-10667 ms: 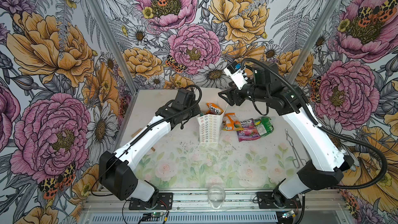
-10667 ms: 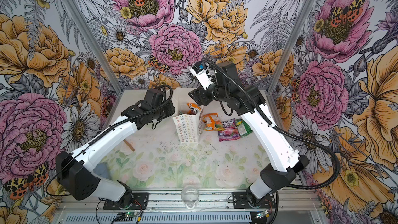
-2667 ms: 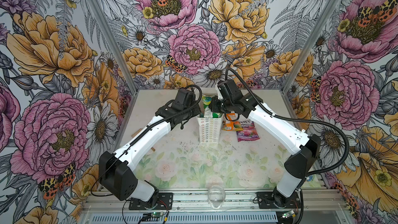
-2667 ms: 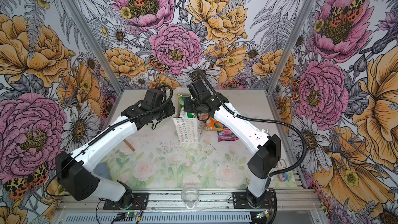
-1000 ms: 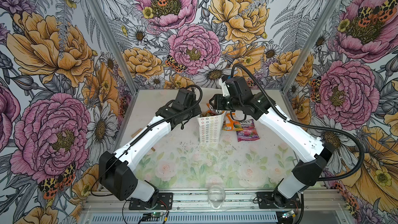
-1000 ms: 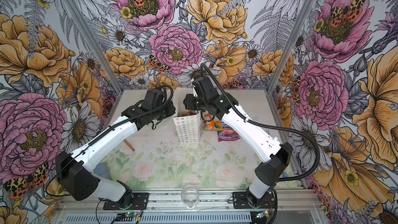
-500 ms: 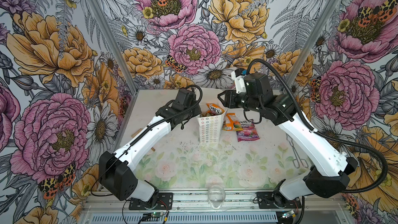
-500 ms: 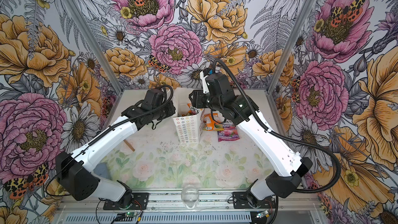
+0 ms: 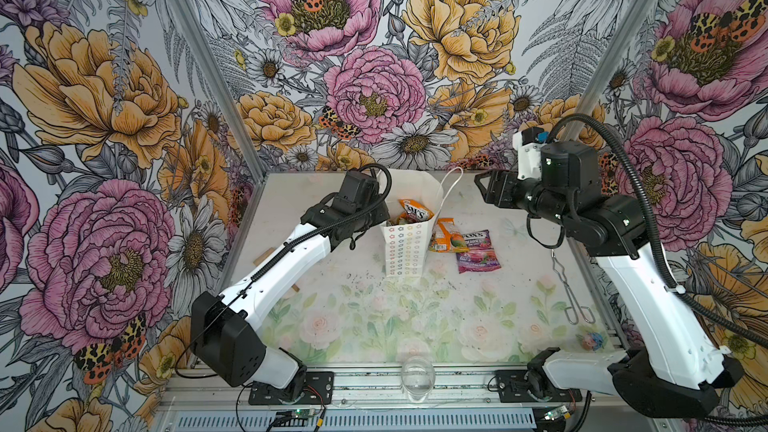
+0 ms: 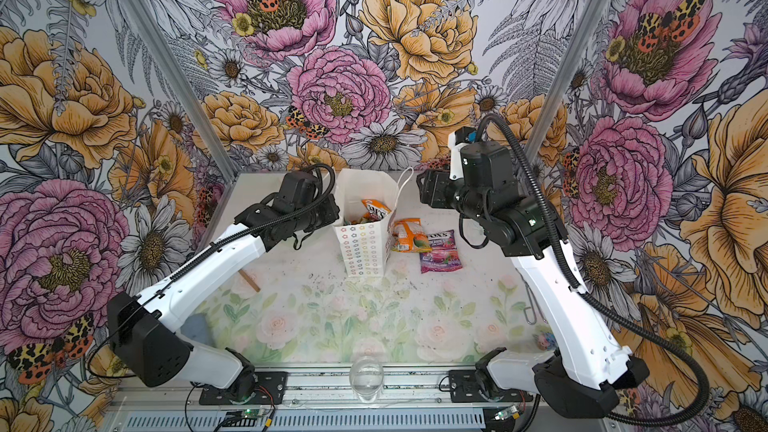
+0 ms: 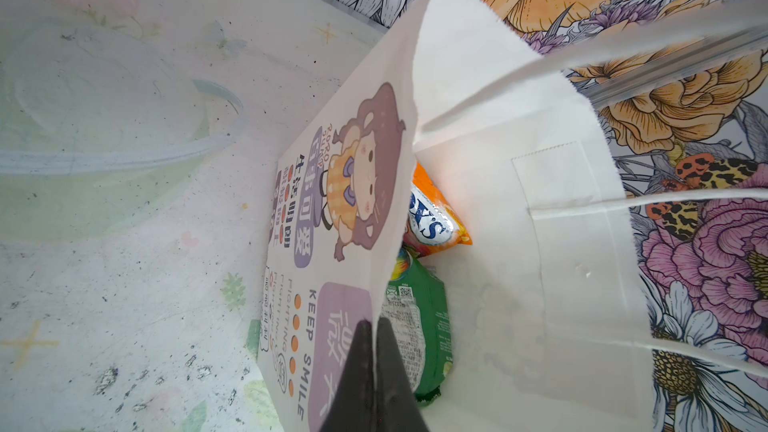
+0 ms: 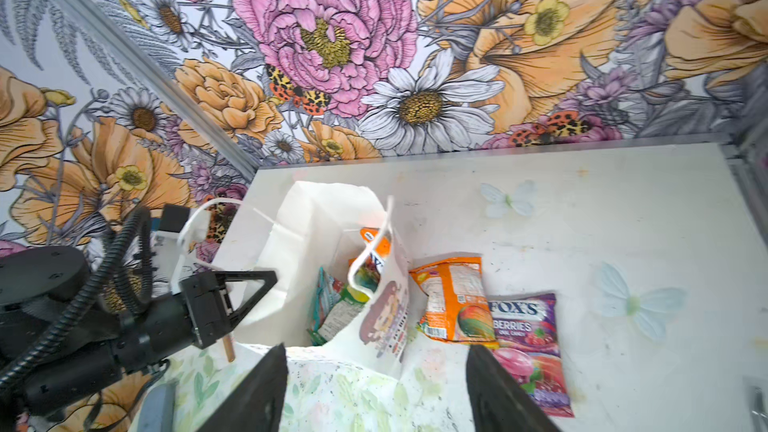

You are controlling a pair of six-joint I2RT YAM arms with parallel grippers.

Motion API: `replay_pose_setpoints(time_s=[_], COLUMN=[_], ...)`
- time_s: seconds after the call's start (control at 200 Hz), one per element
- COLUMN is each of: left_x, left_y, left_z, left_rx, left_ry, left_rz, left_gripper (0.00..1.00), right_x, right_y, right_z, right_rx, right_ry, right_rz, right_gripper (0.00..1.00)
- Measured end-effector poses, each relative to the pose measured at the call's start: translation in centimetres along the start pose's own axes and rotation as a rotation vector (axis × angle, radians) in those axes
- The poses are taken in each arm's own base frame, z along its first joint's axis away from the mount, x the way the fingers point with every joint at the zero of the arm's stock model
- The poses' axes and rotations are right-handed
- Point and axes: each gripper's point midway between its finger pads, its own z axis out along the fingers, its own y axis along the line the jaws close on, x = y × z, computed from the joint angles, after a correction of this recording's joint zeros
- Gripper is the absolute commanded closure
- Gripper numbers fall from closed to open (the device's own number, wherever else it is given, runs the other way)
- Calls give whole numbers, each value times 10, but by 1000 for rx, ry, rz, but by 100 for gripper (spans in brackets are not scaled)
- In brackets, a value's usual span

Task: Place the snacks into the paper bag
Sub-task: 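Raise the right gripper out of the bag and move it over the purple Fox's bag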

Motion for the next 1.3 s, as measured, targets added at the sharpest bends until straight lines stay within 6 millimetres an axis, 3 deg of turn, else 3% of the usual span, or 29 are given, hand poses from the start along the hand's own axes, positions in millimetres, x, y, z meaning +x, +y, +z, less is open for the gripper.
replay_pose_setpoints(time_s=[0.385,0.716,1.011,1.301], left_x=[2,2,2,2], left_y=[-5,-5,-5,-5], left_z=[-2,-2,-2,-2], left_rx=[9,3,-4,-4], left_ry=[4,-3,-12,-12], left_rz=[7,11,15,15], left_gripper=[100,100,100,100], right_x=[31,54,76,124], right_y=[-64,-105,-126,-143], right_z=[23,40,52,78], right_rx=[150,230,265,290], right_ry=[115,195,263,399], right_rz=[78,142,183,212], right_gripper=[24,9,3,0])
